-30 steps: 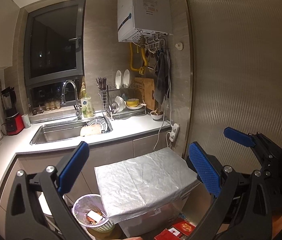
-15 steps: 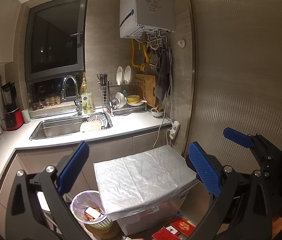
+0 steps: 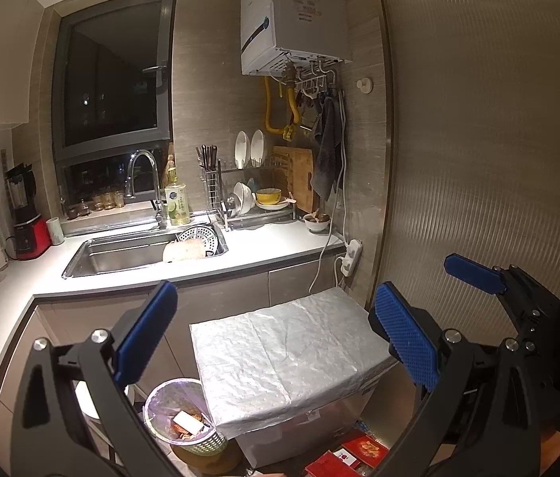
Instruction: Collect trash
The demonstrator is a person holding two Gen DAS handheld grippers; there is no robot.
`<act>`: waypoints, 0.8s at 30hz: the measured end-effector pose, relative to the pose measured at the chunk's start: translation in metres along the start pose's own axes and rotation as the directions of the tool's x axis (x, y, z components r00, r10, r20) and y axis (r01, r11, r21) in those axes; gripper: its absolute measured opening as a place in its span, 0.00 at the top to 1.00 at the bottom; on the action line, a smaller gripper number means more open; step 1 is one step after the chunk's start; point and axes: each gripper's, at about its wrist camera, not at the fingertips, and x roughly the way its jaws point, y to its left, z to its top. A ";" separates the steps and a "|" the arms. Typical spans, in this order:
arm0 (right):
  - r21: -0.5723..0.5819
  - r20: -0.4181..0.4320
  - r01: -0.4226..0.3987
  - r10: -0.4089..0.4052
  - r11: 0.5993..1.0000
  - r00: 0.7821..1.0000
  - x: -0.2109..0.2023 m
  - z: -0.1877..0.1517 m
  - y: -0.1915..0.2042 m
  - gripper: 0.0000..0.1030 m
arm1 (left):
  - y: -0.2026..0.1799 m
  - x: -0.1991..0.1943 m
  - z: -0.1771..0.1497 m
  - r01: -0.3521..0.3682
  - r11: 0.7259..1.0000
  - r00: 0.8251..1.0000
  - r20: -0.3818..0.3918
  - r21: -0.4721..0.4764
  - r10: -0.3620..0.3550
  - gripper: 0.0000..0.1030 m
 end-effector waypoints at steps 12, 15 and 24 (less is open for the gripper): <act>-0.006 0.000 0.000 0.000 1.000 1.000 0.002 0.001 0.000 0.02 | 0.002 0.000 0.001 0.001 1.000 1.000 -0.002 -0.003 -0.001 0.07; -0.007 0.000 -0.001 0.001 1.000 1.000 0.002 0.000 -0.001 0.02 | 0.002 0.000 0.001 0.003 1.000 1.000 -0.002 -0.005 -0.003 0.07; -0.008 -0.001 -0.001 0.001 1.000 1.000 0.003 0.000 -0.002 0.02 | 0.004 0.000 -0.001 0.011 1.000 1.000 -0.007 -0.014 -0.011 0.07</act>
